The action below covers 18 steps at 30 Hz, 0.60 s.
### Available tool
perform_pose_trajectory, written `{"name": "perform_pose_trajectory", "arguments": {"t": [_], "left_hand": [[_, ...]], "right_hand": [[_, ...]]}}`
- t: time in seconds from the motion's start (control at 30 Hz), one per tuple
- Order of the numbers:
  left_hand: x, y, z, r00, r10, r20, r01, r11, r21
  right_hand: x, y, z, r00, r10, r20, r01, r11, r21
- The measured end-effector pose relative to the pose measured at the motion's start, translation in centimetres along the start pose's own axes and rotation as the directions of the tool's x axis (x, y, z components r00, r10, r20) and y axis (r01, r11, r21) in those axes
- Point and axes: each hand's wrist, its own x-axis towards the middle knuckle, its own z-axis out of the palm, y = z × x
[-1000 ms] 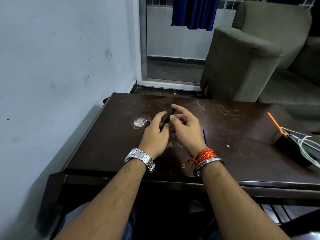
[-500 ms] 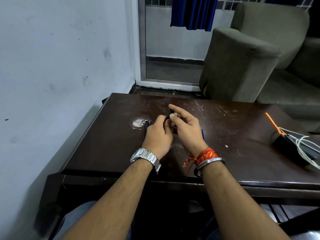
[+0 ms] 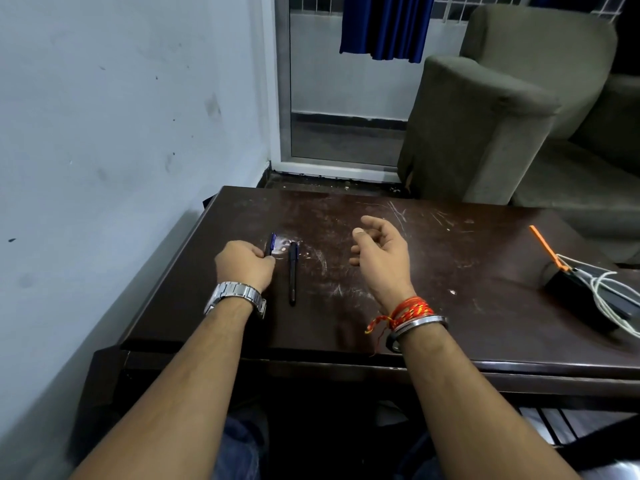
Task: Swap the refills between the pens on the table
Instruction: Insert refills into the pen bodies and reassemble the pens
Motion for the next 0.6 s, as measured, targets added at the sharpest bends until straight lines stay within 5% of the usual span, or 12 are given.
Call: {"name": "perform_pose_trajectory", "arguments": {"t": [0.6], "left_hand": [[0.9, -0.7, 2.1, 1.0, 0.008, 0.026, -0.01, 0.996, 0.086]], "right_hand": [[-0.4, 0.5, -0.2, 0.999, -0.042, 0.01, 0.043, 0.978, -0.203]]}}
